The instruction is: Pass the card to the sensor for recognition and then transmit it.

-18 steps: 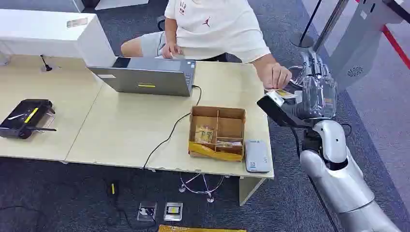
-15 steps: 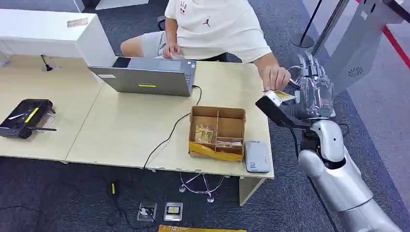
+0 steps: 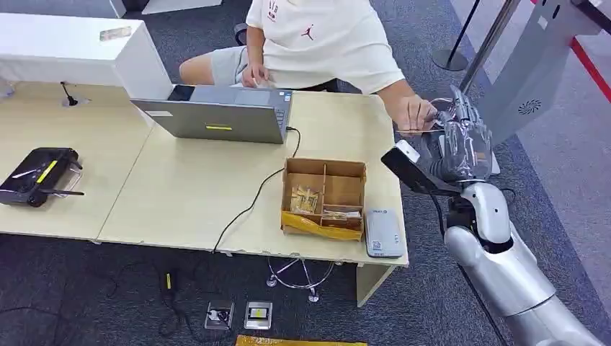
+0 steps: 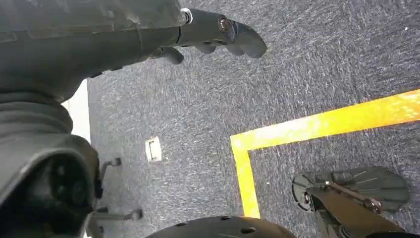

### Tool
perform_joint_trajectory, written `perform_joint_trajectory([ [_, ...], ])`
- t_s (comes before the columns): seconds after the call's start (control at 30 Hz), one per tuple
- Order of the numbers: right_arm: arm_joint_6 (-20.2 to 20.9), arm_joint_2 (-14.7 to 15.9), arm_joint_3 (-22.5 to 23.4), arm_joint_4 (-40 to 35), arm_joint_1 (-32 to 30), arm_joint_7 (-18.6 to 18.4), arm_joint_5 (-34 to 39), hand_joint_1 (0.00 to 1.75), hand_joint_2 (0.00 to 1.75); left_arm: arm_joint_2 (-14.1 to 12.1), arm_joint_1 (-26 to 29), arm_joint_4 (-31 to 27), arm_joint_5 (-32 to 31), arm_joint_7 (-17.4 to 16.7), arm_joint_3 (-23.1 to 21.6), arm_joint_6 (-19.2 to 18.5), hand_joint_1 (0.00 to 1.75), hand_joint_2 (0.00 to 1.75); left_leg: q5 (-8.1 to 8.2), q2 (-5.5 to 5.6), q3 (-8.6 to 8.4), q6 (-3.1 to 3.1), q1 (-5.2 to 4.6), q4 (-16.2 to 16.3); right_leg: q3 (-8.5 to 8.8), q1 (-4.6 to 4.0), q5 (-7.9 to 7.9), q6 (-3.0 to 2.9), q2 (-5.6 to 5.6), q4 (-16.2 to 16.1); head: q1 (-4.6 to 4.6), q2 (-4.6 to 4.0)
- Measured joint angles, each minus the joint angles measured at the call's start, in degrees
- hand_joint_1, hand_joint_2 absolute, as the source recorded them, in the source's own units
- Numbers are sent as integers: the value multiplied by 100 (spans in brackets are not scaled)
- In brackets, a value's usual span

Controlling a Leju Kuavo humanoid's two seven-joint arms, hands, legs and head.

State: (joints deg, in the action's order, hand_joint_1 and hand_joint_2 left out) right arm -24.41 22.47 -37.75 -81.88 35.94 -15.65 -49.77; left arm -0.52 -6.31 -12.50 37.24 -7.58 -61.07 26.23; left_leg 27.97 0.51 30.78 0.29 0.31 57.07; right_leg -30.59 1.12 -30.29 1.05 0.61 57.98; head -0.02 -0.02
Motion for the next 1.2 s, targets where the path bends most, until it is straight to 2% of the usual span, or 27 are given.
perform_joint_trajectory([
  [0.73,133,46,-293,0,-40,109,317,175,175,0,0,0,133,118,-28,57,0,0,0,-2,-1,0,0,1,-1,0,0,0,-2,0,0,0],
  [0.93,385,46,-407,24,-417,192,501,175,175,4,0,0,166,164,-28,66,0,0,0,-2,1,0,0,0,-3,0,0,0,-2,0,0,0],
  [1.2,284,37,-514,350,-876,354,876,175,175,4,0,0,136,164,-28,50,0,0,0,-2,2,0,0,0,-4,0,0,0,-2,-1,0,0],
])
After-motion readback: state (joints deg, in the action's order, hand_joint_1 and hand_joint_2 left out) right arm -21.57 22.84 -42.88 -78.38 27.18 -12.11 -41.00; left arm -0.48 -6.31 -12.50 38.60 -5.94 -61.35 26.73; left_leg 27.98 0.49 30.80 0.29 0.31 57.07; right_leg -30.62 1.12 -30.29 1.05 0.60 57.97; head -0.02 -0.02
